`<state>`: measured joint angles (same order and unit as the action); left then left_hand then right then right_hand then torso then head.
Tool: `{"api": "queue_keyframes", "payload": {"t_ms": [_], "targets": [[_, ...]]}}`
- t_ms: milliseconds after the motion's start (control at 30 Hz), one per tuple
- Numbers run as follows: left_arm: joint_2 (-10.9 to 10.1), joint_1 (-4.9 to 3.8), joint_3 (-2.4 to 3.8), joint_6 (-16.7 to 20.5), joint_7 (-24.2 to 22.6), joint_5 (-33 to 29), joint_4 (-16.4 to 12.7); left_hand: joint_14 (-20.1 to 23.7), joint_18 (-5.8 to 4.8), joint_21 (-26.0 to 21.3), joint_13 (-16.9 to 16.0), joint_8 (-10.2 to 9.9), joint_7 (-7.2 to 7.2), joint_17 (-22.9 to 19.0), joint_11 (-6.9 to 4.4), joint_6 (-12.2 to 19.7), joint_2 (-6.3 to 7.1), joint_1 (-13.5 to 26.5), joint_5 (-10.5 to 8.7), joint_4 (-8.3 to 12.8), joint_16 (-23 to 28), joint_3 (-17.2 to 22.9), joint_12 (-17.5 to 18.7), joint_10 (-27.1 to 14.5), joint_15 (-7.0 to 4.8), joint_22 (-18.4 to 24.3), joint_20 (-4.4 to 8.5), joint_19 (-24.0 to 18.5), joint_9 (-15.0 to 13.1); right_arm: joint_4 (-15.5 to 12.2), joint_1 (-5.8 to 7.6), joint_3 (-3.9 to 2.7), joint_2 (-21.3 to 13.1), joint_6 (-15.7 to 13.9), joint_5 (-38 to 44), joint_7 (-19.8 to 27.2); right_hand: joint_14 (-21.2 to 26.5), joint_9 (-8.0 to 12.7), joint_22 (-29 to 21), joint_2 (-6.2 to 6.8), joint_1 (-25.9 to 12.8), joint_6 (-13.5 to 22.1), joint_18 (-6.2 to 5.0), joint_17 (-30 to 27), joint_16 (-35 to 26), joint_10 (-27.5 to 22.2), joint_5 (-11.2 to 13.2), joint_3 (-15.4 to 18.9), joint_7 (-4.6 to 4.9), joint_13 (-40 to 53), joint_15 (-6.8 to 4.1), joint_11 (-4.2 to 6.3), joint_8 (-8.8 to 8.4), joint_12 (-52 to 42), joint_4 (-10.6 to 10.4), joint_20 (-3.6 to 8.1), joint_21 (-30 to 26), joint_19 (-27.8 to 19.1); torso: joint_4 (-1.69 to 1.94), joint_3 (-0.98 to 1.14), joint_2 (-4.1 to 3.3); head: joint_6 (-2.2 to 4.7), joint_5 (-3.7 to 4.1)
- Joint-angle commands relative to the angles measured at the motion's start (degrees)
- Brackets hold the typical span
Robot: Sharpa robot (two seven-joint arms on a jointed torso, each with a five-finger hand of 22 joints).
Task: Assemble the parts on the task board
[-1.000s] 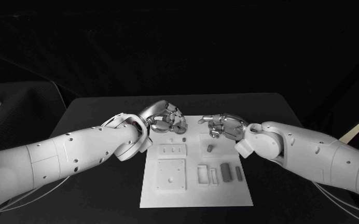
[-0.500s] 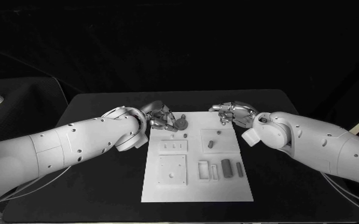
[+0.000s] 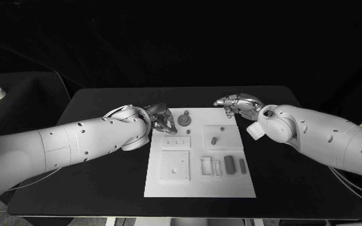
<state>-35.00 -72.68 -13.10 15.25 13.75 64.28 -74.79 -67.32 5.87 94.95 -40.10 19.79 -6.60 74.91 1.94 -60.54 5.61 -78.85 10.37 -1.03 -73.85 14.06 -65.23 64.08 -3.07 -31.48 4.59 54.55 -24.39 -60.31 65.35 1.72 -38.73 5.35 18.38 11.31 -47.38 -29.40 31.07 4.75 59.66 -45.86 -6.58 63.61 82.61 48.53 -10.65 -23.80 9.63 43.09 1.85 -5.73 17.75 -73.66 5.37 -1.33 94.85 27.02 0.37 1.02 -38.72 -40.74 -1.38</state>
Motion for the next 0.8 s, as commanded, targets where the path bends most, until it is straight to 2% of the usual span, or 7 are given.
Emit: {"api": "queue_keyframes", "payload": {"t_ms": [33,200,467,633,800], "targets": [[0.47,-0.16,-0.09,1.52,2.02,8.22,-0.23,0.3,4.44,1.83,0.06,1.47,-0.84,0.17,-0.03,-4.42,0.45,-0.75,0.17,-0.01,-0.29,0.44,0.07,-0.34,-0.06,-0.02,0.03,-0.36,-1.34,-0.31,0.42,-0.03,-0.08,-2.29,3.41,1.24,0.34,0.02,-0.07,0.02,-0.47,0.14,0.88,-0.06,-0.35,-0.47,0.18,0.34,-0.02,-0.1,-0.1,0.04,-0.16,0.37,0.12,-0.01,-0.28,-0.55,-0.07,-0.06,-0.05,-0.33,-0.11],[1.41,-0.14,-0.46,2.33,1.88,12.54,-0.17,0.29,4.49,1.84,0.08,1.48,-0.82,0.09,-0.06,-4.46,0.75,-1.01,0.18,0.26,-0.33,0.46,0.07,-0.31,-0.09,-0.01,0.06,-0.37,-1.37,-0.72,1.24,-0.04,-0.22,-3.7,6.52,1.42,0.32,0.02,-0.07,0.02,-0.47,0.12,0.87,-0.06,-0.33,-0.46,0.18,0.35,-0.03,-0.1,-0.1,0.04,-0.14,0.36,0.13,-0.01,-0.27,-0.55,-0.07,-0.05,-0.07,-0.55,0.07],[2.92,-0.12,-0.46,1.72,1.97,16.16,0.65,0.27,4.52,1.85,0.1,1.48,-0.81,0.05,-0.08,-4.48,0.87,-1.2,0.19,0.44,-0.36,0.51,0.07,-0.27,-0.11,-0.01,0.07,-0.36,-1.38,-0.94,1.54,-0.2,-0.17,-5.09,8.94,1.49,0.3,0.0,-0.06,0.01,-0.46,0.08,0.87,-0.05,-0.31,-0.45,0.18,0.36,-0.03,-0.1,-0.09,0.04,-0.1,0.34,0.14,0.0,-0.25,-0.53,-0.05,-0.04,-0.07,-1.06,0.4],[3.86,-0.06,-0.45,-1.45,2.73,16.65,1.26,0.25,4.55,1.86,0.11,1.48,-0.8,0.0,-0.11,-4.5,0.94,-1.39,0.2,0.59,-0.38,0.58,0.07,-0.23,-0.13,0.0,0.08,-0.34,-1.4,-1.17,1.57,-0.45,-0.05,-5.5,9.96,1.43,0.28,-0.01,-0.06,0.0,-0.45,0.06,0.87,-0.04,-0.29,-0.43,0.18,0.36,-0.04,-0.1,-0.09,0.04,-0.08,0.33,0.15,0.0,-0.23,-0.52,-0.14,0.02,-0.11,-1.47,0.53],[4.7,0.22,-0.44,-2.88,3.26,16.69,1.96,0.24,4.56,1.86,0.11,1.48,-0.8,-0.01,-0.11,-4.5,0.94,-1.41,0.2,0.61,-0.39,0.59,0.07,-0.23,-0.13,0.0,0.08,-0.34,-1.4,-1.44,1.57,-0.64,-0.05,-5.75,10.31,1.36,0.25,-0.02,-0.05,-0.01,-0.44,0.03,0.87,-0.04,-0.27,-0.41,0.18,0.37,-0.04,-0.1,-0.09,0.04,-0.05,0.31,0.16,0.0,-0.21,-0.51,-0.17,-0.01,-0.17,-1.76,0.7]]}}
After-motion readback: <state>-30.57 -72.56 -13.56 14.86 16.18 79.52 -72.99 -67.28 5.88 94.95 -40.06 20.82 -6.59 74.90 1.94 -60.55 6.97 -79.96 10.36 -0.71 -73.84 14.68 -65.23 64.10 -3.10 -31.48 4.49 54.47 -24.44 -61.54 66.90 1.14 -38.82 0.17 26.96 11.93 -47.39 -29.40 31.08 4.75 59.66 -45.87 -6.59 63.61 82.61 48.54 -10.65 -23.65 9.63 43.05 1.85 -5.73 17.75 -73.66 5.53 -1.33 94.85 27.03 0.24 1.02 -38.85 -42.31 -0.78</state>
